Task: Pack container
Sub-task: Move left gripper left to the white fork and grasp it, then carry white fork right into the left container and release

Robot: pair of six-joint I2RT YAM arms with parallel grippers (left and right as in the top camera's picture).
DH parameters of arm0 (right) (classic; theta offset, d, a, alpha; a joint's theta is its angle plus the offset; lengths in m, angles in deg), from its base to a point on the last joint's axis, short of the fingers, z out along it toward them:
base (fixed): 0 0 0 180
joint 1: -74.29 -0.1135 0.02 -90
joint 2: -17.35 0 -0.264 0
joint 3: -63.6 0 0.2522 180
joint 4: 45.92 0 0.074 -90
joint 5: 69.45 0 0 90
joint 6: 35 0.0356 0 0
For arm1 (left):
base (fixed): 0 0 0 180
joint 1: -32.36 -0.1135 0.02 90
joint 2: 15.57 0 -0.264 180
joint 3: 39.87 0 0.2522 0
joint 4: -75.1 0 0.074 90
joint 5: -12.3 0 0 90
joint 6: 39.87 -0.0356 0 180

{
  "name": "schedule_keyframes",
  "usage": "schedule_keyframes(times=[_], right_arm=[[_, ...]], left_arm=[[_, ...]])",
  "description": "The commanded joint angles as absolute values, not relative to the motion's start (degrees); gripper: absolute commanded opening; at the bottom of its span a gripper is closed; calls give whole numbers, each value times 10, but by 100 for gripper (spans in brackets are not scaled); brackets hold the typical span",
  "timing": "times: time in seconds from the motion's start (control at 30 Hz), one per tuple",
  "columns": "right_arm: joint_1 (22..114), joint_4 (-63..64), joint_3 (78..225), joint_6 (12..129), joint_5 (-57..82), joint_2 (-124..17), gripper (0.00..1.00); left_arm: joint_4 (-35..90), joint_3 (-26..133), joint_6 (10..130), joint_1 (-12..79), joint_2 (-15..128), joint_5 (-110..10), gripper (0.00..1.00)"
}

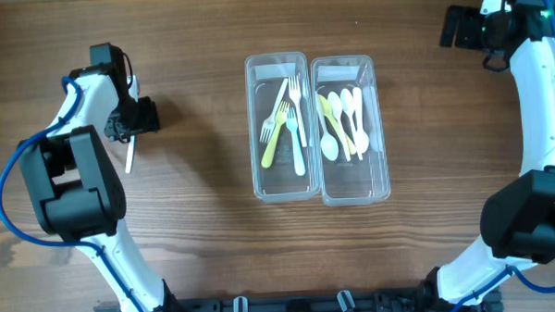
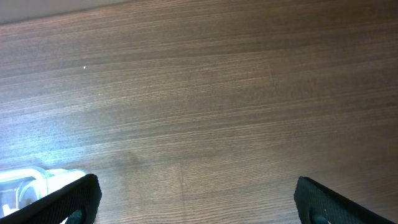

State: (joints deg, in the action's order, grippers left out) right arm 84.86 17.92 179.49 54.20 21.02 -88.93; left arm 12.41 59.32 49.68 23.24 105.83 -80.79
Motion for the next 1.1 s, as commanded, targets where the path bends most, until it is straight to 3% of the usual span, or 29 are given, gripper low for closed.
schedule_keyframes(times=[0.0,0.37,0.5,0.67,1.07], right_arm=[[847,178,1801,535,214,-882,100],[847,178,1801,535,214,-882,100],[847,178,1801,535,214,-882,100],[847,178,1801,535,214,-882,100],[847,178,1801,535,214,-882,100]], left_arm=[[132,590,476,231,1080,-801,57],[134,590,458,231,1080,-801,23],[134,590,459,231,1080,-801,19],[134,590,459,231,1076,-801,4],[134,593,471,231,999,-801,4]])
